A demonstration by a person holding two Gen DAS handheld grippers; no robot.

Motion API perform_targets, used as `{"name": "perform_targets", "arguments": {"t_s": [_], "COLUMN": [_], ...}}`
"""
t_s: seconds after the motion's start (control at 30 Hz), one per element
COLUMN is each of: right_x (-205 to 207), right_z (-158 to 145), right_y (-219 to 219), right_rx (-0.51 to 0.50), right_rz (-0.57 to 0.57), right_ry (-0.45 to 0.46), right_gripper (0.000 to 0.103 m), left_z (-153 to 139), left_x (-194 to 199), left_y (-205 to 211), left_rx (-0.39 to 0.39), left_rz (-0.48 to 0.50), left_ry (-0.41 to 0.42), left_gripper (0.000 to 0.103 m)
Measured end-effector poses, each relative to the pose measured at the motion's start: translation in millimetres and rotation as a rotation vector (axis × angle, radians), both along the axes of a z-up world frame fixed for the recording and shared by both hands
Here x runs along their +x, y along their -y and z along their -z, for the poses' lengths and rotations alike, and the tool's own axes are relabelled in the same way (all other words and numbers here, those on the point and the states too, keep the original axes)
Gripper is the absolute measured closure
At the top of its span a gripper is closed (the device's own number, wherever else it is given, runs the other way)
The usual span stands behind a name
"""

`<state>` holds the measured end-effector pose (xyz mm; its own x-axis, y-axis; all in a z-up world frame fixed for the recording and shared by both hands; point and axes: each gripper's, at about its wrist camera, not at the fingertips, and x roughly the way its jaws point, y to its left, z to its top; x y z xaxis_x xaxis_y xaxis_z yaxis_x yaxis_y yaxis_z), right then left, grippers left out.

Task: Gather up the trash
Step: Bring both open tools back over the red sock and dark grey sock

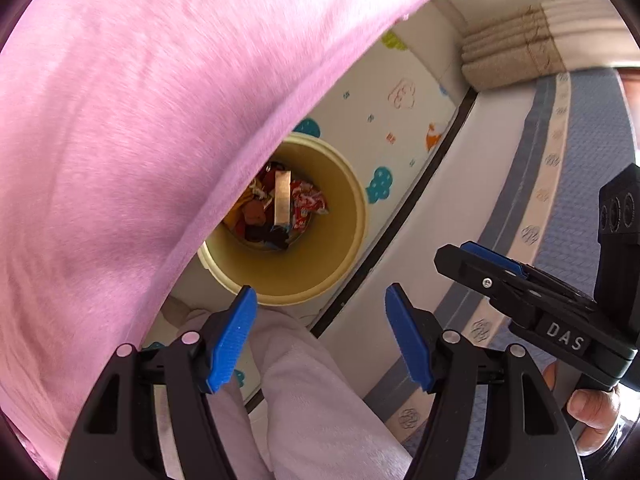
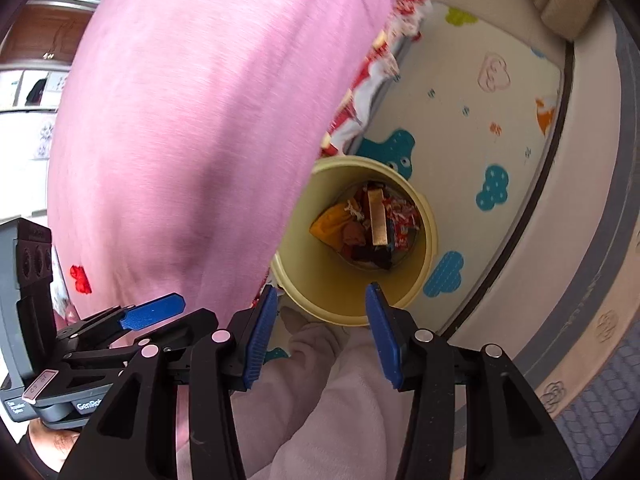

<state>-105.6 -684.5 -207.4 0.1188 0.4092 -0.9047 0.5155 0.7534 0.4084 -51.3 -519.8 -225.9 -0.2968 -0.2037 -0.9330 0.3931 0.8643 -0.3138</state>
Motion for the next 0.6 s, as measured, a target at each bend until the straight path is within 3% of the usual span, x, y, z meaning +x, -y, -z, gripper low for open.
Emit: {"name": "perform_targets", "arguments": {"t_s": [0.17,0.33,0.6], "right_x": [28.5,68.2,121.0], "right_z": [-34.9,-58.4,-82.4], "right_y": [-24.3,-77.1,-234.3], "right_rx": [-0.04,-0.052,-0.026], "right_rz": [-0.118,-0.245,-0.486], "right_ry": [0.056,0.095,0.154], "right_gripper": [0.057,0.057,0.057], "left_z": [-30.3,-54.9,-79.0], "left_x": [14.1,30.0,50.0], "left_y": [-26.6,-82.5,-238.6], "left_rx": [-0.042,-0.064,-0.047], "left_rz": [-0.096,-0.223,-0.467], "left_ry": [0.043,0.08,0.133], "left_gripper": [0.036,0.036,0.035]}}
